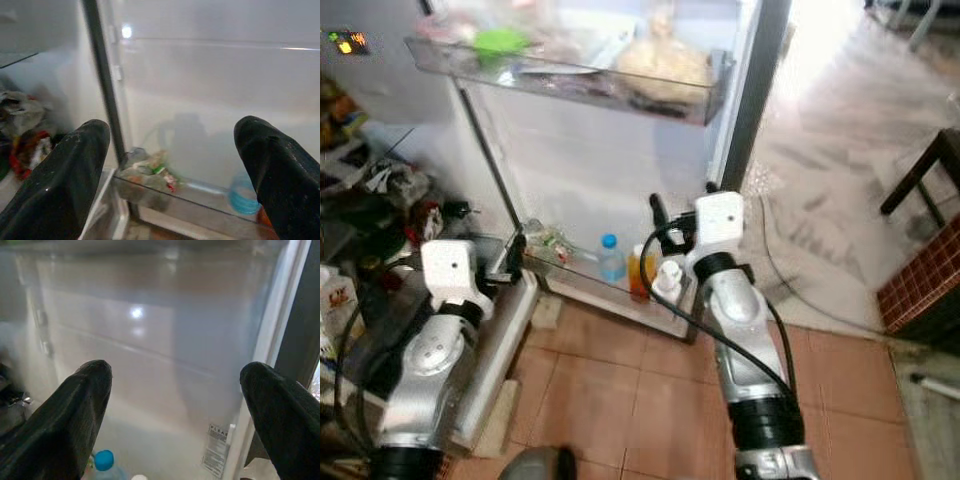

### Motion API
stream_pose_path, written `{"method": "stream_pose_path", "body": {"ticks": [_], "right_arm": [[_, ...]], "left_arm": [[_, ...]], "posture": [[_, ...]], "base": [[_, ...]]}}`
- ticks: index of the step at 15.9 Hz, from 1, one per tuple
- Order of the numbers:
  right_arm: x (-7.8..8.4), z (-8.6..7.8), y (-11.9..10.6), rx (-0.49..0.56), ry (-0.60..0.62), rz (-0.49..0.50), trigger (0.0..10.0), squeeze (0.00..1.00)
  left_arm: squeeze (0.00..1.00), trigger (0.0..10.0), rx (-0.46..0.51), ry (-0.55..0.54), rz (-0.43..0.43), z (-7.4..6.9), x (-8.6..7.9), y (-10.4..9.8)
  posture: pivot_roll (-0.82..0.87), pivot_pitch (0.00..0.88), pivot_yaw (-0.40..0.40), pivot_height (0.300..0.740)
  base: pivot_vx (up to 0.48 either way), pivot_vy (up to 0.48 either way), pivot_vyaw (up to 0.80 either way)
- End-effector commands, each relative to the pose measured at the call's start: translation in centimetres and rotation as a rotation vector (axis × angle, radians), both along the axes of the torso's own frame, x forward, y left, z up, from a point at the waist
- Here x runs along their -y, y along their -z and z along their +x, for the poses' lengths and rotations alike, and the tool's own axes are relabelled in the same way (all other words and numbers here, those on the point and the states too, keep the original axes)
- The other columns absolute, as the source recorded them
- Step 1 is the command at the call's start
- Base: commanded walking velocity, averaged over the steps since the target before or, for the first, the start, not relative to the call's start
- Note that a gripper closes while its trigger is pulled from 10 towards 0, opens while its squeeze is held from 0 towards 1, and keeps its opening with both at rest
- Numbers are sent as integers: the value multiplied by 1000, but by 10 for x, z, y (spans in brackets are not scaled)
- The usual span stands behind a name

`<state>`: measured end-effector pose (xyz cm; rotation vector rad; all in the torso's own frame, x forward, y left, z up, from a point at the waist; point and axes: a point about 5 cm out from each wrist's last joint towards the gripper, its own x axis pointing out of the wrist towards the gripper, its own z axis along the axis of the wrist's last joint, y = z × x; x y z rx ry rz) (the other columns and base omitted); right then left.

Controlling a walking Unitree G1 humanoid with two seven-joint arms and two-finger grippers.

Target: Restocking fridge

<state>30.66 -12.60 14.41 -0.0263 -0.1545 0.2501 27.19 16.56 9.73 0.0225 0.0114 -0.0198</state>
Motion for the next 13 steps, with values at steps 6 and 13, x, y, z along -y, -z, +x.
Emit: {"method": "stream_pose_path", "body": {"ticks": [6,13], "right_arm": [[-6,2,-7,40,-36,-21,10000,0],[-5,2,-3,33,-29,-3,10000,0]], "left_arm": [[0,10000,-3,-6,3,1,-2,0],[0,10000,5,-39,12,3,-8,-1]], "posture": [[40,17,-4,740],[44,16,0,740]], "base": [[0,-436,673],[0,-136,67]]}}
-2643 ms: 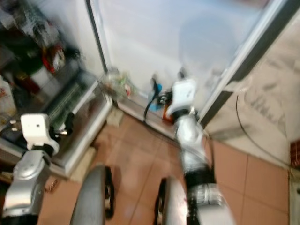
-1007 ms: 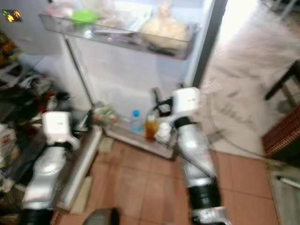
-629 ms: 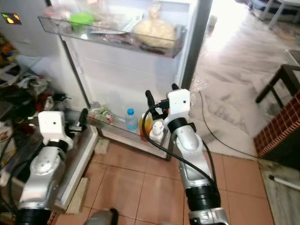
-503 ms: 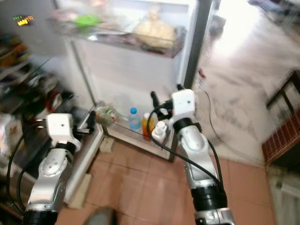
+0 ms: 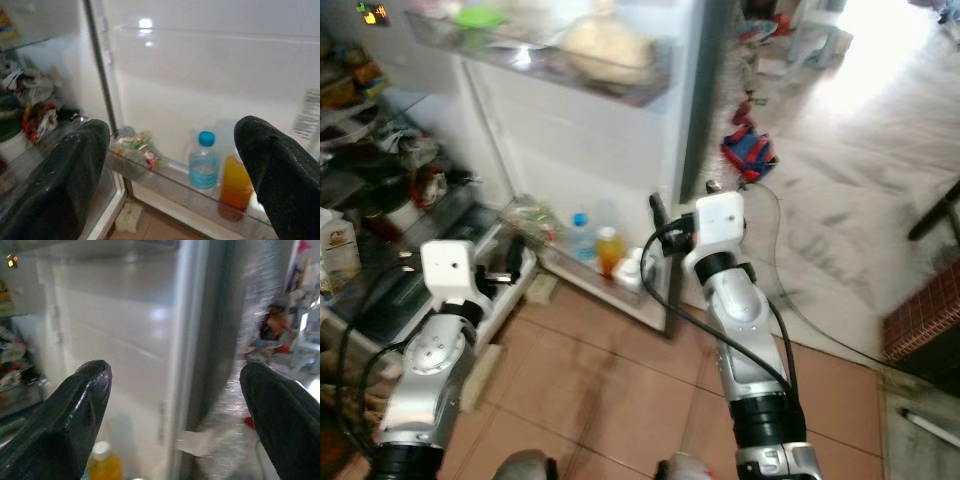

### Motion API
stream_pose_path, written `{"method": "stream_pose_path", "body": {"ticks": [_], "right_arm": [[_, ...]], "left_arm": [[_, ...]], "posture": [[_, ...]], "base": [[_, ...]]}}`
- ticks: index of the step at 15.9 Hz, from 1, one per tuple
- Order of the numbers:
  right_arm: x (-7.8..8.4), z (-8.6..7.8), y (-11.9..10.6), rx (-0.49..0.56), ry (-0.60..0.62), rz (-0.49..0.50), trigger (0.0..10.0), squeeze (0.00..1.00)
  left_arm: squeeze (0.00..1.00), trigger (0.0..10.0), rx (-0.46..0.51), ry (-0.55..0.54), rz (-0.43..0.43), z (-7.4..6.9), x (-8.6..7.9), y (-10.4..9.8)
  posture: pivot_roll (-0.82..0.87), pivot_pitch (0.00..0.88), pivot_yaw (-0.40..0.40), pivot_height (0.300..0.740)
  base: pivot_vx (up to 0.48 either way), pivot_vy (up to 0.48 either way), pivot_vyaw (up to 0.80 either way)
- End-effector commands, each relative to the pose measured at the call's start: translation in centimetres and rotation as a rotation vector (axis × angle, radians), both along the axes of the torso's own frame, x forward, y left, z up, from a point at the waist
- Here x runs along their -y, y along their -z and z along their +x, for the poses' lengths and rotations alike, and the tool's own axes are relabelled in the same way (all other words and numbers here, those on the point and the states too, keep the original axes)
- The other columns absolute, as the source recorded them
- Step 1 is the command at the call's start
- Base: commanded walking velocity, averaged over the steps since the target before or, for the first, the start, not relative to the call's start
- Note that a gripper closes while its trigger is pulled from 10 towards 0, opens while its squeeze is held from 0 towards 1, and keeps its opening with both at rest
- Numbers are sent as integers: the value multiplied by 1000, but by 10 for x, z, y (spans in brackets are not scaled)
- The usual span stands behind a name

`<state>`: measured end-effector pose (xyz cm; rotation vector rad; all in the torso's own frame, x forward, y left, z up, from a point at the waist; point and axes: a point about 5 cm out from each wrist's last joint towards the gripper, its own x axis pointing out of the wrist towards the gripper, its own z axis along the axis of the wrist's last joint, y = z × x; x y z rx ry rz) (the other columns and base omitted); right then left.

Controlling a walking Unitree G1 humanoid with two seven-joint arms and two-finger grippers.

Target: Restocking fridge

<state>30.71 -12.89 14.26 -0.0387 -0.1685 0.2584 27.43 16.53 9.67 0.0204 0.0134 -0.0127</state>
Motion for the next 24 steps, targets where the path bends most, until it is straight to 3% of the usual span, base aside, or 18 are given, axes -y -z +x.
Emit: {"method": "stream_pose_path", "body": {"ticks": [1,5,8,11,14,17,24], "right_arm": [[-7,2,-5,23,-15,6,10000,0],[2,5,-5,36,45,-35,10000,0],[21,12,-3,33,194,-103,10000,0],[42,23,-3,12,308,-124,10000,0],[58,42,-6,-18,358,-115,10000,0],[56,46,-11,4,344,-120,10000,0],[50,41,-3,16,310,-109,10000,0]], "left_arm": [[0,10000,9,-32,11,1,-9,-2],[0,10000,14,-39,1,2,-12,-3],[0,10000,5,-51,9,3,-14,-2],[0,10000,5,-59,14,2,-17,-3],[0,10000,-9,-66,28,-8,-22,1],[0,10000,-14,-74,30,-11,-24,2],[0,10000,-17,-56,41,-8,-23,2]], "posture": [[44,15,1,740],[45,10,-1,740],[49,7,-3,740],[59,10,-9,740],[86,27,-18,740],[87,36,-16,740],[81,36,2,740]], "base": [[0,0,0],[0,0,0],[0,0,0],[0,0,0],[96,0,0],[360,0,0],[371,-37,600]]}}
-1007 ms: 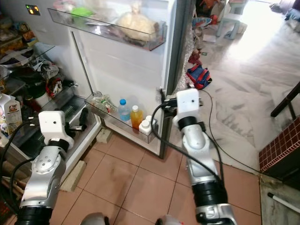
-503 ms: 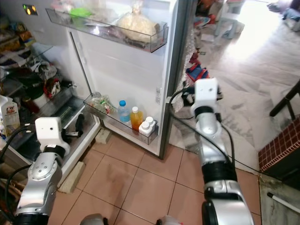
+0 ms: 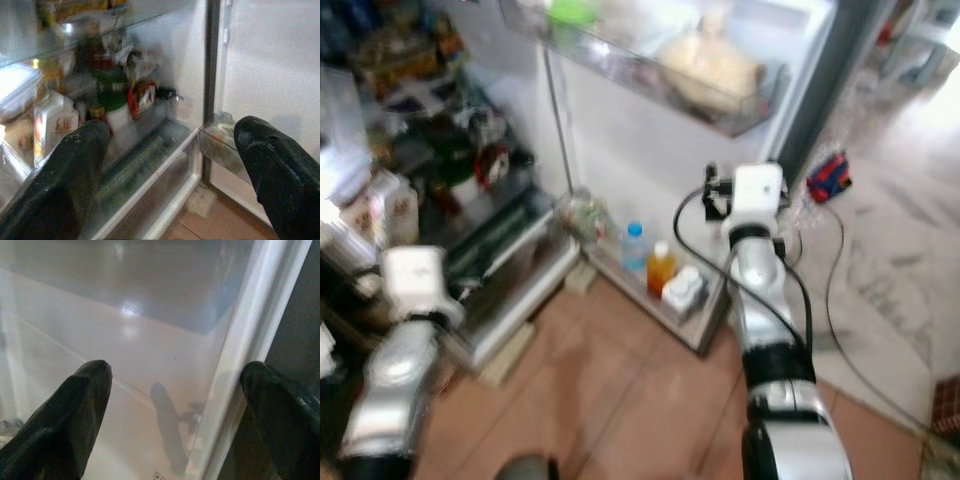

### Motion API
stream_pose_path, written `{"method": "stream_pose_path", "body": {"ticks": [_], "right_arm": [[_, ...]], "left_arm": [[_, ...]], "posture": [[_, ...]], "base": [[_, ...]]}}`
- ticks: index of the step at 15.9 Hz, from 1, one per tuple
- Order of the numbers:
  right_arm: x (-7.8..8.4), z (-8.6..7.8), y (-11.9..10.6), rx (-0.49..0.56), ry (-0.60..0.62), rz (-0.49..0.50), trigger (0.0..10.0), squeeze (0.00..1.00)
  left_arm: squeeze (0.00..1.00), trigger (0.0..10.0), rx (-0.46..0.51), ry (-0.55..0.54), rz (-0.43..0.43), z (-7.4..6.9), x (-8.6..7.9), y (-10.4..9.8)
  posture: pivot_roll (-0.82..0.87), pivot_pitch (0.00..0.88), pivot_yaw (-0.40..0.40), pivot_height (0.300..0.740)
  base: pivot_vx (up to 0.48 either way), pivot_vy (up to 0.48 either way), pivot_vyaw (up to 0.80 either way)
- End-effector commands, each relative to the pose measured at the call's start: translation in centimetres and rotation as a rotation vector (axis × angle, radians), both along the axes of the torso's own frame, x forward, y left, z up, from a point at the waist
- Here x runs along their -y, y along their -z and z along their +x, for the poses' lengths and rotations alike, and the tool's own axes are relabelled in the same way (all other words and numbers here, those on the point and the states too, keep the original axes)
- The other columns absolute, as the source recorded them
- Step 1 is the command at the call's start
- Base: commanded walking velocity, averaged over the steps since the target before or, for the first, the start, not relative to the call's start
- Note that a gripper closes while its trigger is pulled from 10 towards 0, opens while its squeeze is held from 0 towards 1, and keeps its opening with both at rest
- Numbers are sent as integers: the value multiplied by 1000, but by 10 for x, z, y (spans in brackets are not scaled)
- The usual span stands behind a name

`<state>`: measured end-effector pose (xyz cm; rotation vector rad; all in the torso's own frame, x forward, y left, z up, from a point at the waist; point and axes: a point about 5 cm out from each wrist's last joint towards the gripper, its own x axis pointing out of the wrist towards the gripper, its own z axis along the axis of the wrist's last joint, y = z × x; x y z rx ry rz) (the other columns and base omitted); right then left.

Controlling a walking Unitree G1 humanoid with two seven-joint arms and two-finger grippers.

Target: Restocking fridge

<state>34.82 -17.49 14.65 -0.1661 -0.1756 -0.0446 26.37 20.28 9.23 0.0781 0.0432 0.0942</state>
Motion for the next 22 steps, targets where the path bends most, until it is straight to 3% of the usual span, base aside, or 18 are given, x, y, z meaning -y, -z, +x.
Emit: {"method": "stream_pose_path", "body": {"ticks": [1,8,12,16,20,22], "right_arm": [[4,0,2,-13,-1,-7,10000,0],[-9,-7,10,-21,-31,11,10000,0],[19,6,-3,-2,76,-10,10000,0],[30,24,-19,-1,95,8,10000,0],[15,45,-27,-80,19,143,10000,0],[-2,52,-35,-86,-99,236,10000,0]], "left_arm": [[0,10000,12,50,-20,4,15,-3],[0,10000,11,35,-35,1,15,-2],[0,10000,6,8,-29,-3,11,-1],[0,10000,-43,-88,-21,-14,2,7],[0,10000,-56,-113,-5,-26,1,10],[0,10000,-62,-123,-5,-32,0,10]], "posture": [[83,33,0,740],[87,28,-6,740],[84,28,-9,740],[99,31,-14,740],[127,35,-20,740],[143,34,-24,740]], "base": [[375,-270,0],[81,-36,0],[0,0,0],[0,0,0],[0,0,0],[0,0,0]]}}
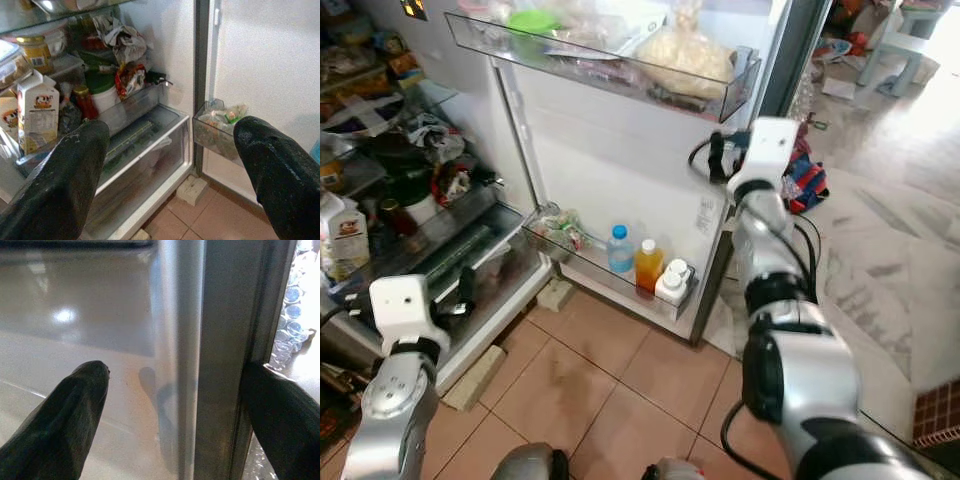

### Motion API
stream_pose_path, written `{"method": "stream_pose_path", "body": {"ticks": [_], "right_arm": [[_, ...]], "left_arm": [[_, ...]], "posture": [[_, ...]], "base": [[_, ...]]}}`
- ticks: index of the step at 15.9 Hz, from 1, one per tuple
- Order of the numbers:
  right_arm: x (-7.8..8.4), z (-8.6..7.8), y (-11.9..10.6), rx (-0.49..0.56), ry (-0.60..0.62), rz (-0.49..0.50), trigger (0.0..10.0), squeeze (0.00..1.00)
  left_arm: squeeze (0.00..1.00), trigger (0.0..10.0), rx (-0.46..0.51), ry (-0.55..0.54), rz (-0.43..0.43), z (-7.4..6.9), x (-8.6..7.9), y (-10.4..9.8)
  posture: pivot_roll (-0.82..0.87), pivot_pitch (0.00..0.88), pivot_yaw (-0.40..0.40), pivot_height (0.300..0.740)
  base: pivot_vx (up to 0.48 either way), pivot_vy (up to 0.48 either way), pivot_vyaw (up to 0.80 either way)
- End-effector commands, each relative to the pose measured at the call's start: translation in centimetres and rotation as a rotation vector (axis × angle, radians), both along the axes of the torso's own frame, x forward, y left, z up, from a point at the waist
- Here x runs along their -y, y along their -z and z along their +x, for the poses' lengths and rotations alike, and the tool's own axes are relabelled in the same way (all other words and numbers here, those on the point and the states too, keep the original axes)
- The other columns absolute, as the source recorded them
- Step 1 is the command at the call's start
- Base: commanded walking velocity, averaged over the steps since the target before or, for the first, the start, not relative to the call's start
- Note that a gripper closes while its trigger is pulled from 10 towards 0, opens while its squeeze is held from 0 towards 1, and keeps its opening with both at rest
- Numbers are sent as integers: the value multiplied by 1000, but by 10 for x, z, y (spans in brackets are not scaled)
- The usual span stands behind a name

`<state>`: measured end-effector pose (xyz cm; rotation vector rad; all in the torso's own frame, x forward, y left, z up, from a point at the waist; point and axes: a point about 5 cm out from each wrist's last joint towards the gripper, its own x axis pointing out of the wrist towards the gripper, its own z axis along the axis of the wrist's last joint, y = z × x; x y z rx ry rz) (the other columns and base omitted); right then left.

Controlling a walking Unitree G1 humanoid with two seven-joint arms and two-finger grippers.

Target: Restocking fridge

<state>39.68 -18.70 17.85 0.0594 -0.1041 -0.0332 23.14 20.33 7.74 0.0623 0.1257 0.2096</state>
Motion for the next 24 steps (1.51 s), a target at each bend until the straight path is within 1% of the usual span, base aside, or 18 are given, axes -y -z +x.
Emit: {"method": "stream_pose_path", "body": {"ticks": [1,2,3,5,6,8,11,12,15,16,17,18,19,20,21,22,23,24], "right_arm": [[-18,5,-4,-10,-104,30,10000,0],[-28,6,-6,0,-199,61,10000,0],[-30,5,-4,1,-238,63,10000,0],[-30,3,0,-6,-264,58,10000,0],[-28,1,5,-12,-290,76,10000,0],[-31,-2,7,-7,-366,110,10000,0],[-43,-9,9,8,-533,128,10000,0],[-44,-10,10,10,-549,127,10000,0],[-54,-20,7,23,-734,169,10000,0],[-56,-23,7,22,-772,174,10000,0],[-56,-29,7,31,-831,155,10000,0],[-51,-36,9,14,-871,160,10000,0],[-45,-44,13,-15,-910,170,10000,0],[-39,-56,20,-57,-970,169,10000,0],[-36,-61,23,-77,-993,163,10000,0],[-32,-69,31,-111,-1005,141,10000,0],[-28,-75,40,-150,-1004,136,10000,0],[-27,-82,46,-186,-1029,140,10000,0]], "left_arm": [[0,10000,14,-9,11,0,0,-5],[0,10000,11,-26,8,-2,-2,-6],[0,10000,12,-30,8,-1,-2,-6],[0,10000,13,-28,6,0,-1,-7],[0,10000,16,-16,-3,1,1,-7],[0,10000,15,-11,-5,3,2,-7],[0,10000,21,-3,-6,6,3,-9],[0,10000,25,-3,-7,6,3,-9],[0,10000,26,-13,-15,8,1,-10],[0,10000,29,-15,-17,9,1,-10],[0,10000,32,-18,-19,10,1,-11],[0,10000,37,-24,-23,11,1,-12],[0,10000,40,-25,-27,12,1,-12],[0,10000,41,-24,-35,13,1,-12],[0,10000,41,-20,-37,13,1,-12],[0,10000,40,-13,-41,14,2,-12],[0,10000,42,-2,-45,16,5,-12],[0,10000,43,3,-48,17,6,-12]], "posture": [[143,34,-24,740],[141,33,-24,740],[141,33,-24,740],[134,32,-21,740],[134,32,-20,740],[128,27,-17,740],[122,22,-12,740],[122,22,-12,740],[118,15,-9,740],[118,14,-9,740],[117,12,-8,740],[118,8,-8,740],[117,8,-9,740],[112,6,-8,740],[109,6,-8,740],[101,6,-5,740],[96,6,-5,740],[95,5,-4,740]], "base": [[0,0,0],[0,0,0],[0,0,0],[0,0,0],[0,0,0],[0,0,0],[0,0,0],[0,0,0],[0,0,0],[0,0,0],[0,0,0],[0,0,0],[0,0,0],[0,0,0],[0,0,0],[0,0,0],[0,0,0],[0,0,0]]}}
